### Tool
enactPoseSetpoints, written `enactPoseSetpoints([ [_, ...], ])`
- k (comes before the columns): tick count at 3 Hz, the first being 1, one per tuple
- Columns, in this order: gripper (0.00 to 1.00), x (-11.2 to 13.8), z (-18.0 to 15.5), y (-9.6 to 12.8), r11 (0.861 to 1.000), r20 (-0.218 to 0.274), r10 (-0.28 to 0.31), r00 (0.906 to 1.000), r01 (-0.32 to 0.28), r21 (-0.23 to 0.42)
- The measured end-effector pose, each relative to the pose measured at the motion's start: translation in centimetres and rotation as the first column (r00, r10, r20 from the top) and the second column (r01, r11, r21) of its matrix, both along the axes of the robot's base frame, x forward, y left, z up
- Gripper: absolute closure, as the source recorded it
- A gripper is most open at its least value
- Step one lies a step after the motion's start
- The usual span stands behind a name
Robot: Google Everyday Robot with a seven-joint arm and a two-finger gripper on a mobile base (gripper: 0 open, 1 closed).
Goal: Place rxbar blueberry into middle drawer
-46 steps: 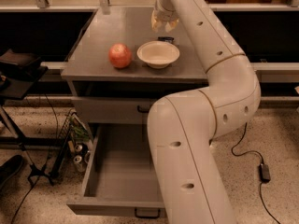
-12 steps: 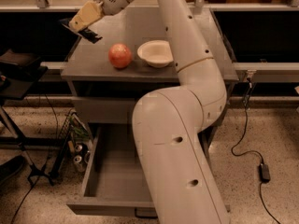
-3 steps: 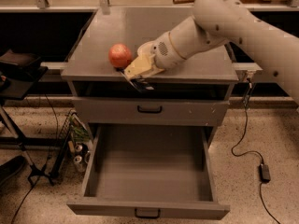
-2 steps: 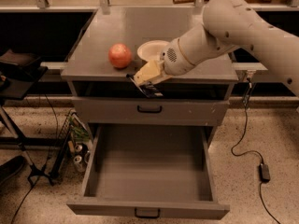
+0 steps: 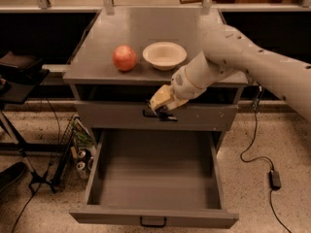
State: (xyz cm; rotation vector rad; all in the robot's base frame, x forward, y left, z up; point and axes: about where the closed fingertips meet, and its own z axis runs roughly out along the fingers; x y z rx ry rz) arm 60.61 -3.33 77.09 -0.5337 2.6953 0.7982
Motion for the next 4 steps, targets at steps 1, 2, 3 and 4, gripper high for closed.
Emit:
enactPoseSetpoints([
  [1, 1.0, -1.2, -3.7, -2.3, 0.994, -0.1, -0.09, 0.9909, 0.083, -0.07],
  [2, 1.0, -2.6, -5.8, -4.3, 0.98, -0.167, -0.169, 0.9713, 0.148, -0.131],
  [3, 1.0, -3.7, -8.4, -5.4, 0.964, -0.231, -0.234, 0.9445, 0.194, -0.181],
  [4, 1.0, -4.9, -11.5, -6.4, 0.942, -0.293, -0.303, 0.9067, 0.24, -0.234],
])
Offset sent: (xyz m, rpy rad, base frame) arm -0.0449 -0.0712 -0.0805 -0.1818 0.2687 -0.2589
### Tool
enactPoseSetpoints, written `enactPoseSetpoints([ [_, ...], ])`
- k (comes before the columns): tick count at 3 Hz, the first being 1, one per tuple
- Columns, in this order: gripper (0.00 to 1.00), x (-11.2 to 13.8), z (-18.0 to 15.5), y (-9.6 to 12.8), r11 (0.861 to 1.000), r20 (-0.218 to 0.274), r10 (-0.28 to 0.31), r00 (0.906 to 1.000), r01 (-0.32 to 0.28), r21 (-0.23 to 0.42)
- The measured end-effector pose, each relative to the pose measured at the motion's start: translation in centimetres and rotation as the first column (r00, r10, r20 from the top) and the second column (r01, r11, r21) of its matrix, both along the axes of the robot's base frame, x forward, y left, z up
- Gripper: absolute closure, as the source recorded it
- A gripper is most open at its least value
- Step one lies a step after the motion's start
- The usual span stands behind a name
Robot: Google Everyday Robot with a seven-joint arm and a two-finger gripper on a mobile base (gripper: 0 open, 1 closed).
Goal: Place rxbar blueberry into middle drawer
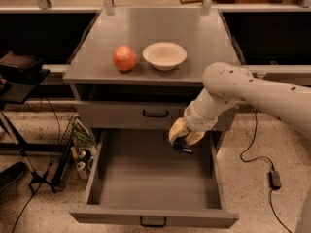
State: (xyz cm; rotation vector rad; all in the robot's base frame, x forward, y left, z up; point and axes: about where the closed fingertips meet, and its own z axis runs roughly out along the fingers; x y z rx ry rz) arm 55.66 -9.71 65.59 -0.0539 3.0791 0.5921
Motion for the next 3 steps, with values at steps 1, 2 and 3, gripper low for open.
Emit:
enactPoseSetpoints([
  [1, 1.0, -1.5, -2.5, -1.1, 0.997, -0.072, -0.064, 0.9953, 0.062, -0.042],
  [2, 1.0, -2.4, -4.8, -1.1, 0.993, -0.12, -0.111, 0.9865, 0.105, -0.059],
  [3, 1.0, -3.3, -8.0, -0.7, 0.988, -0.16, -0.151, 0.9755, 0.143, -0.063],
])
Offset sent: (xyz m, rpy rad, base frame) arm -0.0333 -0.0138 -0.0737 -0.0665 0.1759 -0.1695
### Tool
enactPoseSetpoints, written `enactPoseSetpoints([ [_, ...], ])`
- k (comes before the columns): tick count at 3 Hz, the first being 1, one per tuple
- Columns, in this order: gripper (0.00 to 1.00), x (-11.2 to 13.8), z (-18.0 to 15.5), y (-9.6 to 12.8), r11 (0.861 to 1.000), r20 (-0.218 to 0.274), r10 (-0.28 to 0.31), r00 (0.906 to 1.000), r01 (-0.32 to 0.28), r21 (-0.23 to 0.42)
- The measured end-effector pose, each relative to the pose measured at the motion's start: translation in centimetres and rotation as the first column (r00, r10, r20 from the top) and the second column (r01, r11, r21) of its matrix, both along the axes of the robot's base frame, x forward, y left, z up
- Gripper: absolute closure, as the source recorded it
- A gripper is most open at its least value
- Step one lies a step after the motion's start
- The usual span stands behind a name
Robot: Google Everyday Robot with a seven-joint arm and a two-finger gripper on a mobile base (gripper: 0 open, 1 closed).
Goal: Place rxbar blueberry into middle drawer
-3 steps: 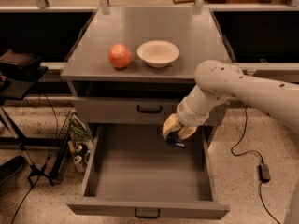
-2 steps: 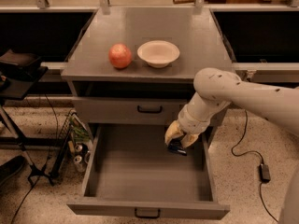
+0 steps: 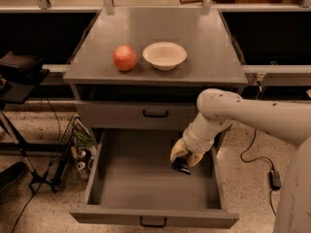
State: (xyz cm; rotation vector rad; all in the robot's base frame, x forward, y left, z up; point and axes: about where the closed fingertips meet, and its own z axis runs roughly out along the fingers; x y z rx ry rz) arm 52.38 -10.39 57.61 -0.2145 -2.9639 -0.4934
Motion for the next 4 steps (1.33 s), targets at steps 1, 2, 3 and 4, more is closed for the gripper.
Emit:
enactPoseSetpoints([
  [1, 1.0, -1.1, -2.8, 0.3, 0.999, -0.005, -0.033, 0.9995, 0.033, -0.004],
  [2, 1.0, -2.1, -5.1, 1.0, 0.998, 0.013, -0.056, 0.9984, 0.056, 0.002],
  [3, 0.82, -2.1, -6.5, 1.6, 0.998, 0.031, -0.066, 0.9974, 0.065, 0.009],
  [4, 0.59, -1.8, -7.5, 2.1, 0.997, 0.043, -0.076, 0.9962, 0.075, 0.013],
])
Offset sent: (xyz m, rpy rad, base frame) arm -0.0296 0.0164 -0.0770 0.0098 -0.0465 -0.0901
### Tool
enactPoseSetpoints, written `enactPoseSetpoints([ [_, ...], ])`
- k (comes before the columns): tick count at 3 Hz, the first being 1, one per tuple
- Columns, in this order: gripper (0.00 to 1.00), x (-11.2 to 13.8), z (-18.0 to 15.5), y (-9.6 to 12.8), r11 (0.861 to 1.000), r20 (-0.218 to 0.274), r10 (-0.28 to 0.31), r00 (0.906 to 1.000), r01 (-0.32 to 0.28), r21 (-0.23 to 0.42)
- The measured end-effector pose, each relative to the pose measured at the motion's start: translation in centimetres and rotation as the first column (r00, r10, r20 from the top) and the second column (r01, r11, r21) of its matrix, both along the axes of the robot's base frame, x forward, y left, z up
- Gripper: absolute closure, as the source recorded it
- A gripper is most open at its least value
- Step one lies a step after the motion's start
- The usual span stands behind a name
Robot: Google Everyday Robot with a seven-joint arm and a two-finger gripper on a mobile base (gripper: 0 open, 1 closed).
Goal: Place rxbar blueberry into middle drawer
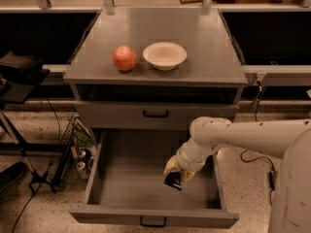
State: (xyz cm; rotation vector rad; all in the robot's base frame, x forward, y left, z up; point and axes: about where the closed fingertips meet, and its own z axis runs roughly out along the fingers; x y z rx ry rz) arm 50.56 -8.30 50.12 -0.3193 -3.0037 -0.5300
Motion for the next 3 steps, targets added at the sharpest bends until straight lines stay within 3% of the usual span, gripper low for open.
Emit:
enactPoseSetpoints([
  [1, 0.36, 0.16, -0.63, 0.14, 1.0, 0.007, -0.008, 1.0, 0.008, -0.005],
  [2, 0.05, 0.27, -1.06, 0.34, 1.0, 0.015, -0.021, 0.9997, 0.021, -0.014],
  [3, 0.0, 0.39, -0.99, 0.3, 0.999, 0.03, -0.038, 0.9988, 0.038, -0.018],
])
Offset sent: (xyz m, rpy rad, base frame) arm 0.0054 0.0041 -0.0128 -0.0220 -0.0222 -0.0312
